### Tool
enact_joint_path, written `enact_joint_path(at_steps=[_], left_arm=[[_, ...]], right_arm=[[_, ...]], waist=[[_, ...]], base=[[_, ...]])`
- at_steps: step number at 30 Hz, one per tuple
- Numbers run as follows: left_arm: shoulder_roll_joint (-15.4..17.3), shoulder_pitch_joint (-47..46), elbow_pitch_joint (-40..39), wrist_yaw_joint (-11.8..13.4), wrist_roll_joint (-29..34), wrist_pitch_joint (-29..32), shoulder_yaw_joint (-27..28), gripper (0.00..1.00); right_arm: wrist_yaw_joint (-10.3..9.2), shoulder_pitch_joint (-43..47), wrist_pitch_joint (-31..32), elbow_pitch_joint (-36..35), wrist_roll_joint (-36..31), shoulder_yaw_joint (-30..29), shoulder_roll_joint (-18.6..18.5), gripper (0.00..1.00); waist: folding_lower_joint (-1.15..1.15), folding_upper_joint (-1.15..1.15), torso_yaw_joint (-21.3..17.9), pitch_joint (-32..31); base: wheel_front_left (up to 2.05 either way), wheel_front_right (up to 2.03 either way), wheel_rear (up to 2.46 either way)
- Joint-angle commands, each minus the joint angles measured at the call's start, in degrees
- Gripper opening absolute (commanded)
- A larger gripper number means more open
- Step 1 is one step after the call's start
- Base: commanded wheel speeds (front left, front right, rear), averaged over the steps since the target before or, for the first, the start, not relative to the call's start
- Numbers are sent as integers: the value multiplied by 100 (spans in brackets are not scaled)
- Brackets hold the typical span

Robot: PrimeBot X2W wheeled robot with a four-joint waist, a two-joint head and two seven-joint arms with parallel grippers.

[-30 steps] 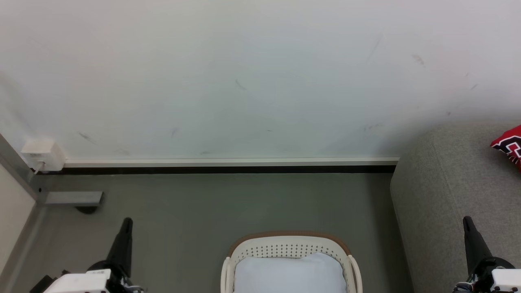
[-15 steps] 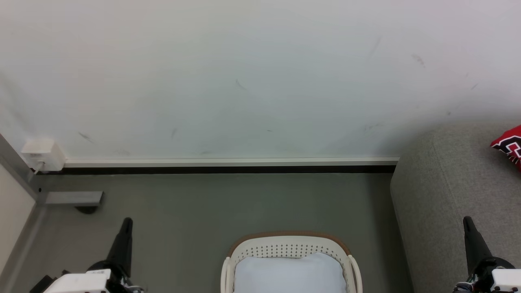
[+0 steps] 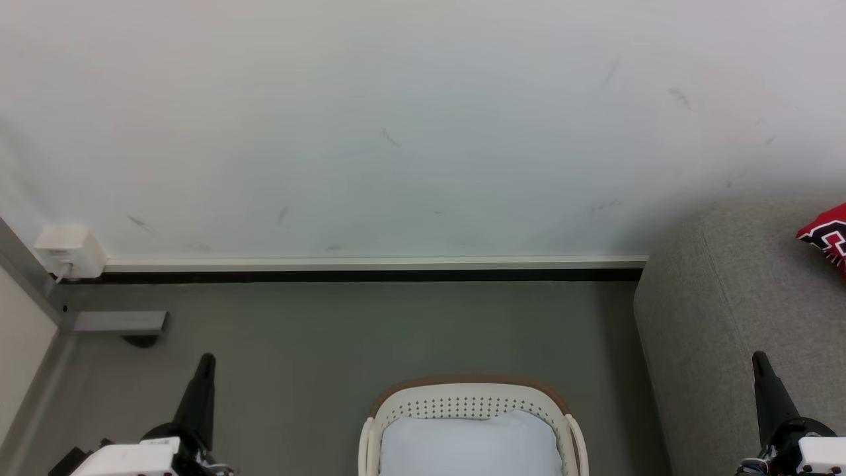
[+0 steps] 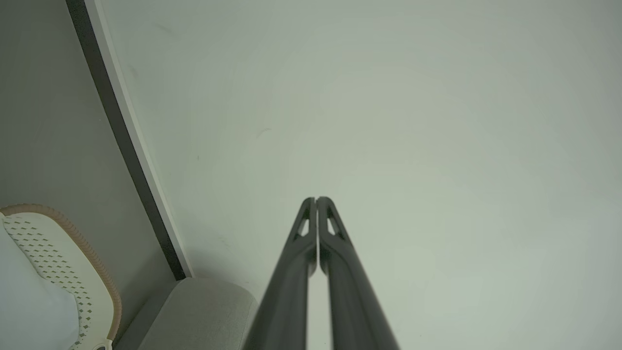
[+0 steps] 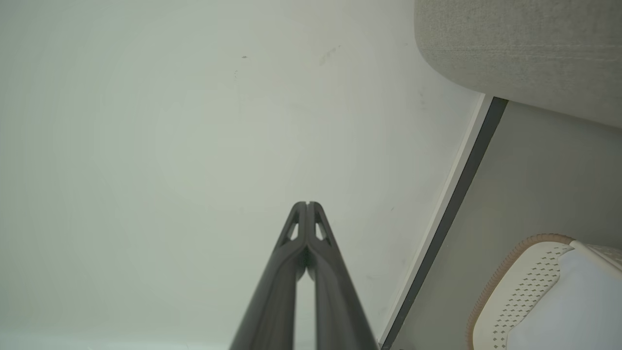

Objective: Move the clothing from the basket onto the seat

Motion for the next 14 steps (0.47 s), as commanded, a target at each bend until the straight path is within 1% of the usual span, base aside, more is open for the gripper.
enact_joint_path(at_steps=[1,14], left_arm=[[14,-50,-18,-29,-76,24,12,0],[14,-50,-18,-30,-76,24,12,0]], right_arm=[[-12,-85,33,-18,-26,-18,7,0],[-12,-86,31,-17,-36,-28,14,0]], waist=[[0,0,0,0],[0,0,0,0]], base=[[0,0,0],[0,0,0]])
